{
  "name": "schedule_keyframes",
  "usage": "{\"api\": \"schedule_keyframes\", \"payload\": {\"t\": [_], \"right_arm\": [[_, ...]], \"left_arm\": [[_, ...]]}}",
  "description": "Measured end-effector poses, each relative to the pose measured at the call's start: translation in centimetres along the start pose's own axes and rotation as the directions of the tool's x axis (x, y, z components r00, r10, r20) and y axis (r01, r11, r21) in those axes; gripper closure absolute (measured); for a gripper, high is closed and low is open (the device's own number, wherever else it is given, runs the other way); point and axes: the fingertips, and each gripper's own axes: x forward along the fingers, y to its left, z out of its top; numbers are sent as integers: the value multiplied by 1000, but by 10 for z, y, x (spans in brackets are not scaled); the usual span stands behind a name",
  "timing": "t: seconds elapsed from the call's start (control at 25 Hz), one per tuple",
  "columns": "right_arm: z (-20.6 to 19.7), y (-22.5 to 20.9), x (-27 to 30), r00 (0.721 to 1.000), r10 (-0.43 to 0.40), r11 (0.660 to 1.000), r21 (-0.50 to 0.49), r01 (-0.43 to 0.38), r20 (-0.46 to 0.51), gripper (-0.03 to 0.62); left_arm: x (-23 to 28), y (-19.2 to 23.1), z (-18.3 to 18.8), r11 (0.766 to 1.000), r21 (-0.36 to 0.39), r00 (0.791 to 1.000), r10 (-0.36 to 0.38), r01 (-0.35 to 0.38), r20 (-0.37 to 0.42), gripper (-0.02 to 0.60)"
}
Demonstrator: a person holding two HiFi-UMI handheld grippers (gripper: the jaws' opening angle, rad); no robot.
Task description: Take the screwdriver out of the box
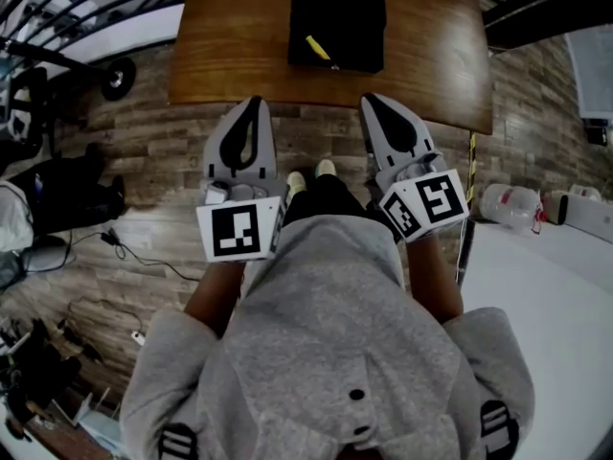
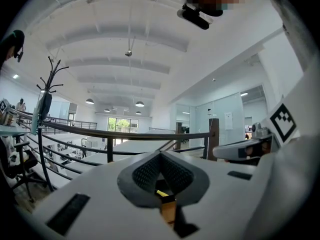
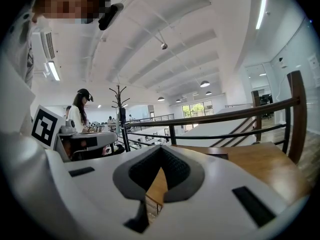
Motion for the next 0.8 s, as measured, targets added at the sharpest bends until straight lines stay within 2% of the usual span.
{"api": "schedule_keyframes", "payload": {"t": [0.36,0.52,0.8], "right_arm": [[3,-1,1,1000,22,1000,-6,-22,-1,579],[0,-13,-8,1000,21,1000,-5,-22,-5,579],[6,-44,4,1000,4,1000,3,-4,-3,579]], "left_arm": [[0,-4,-1,1000,6,1000,13,-13,-15,568],[2,-11,-4,999,35,999,30,-28,-36,568],[29,-15,1,999,36,999,24,-23,-22,568]]}}
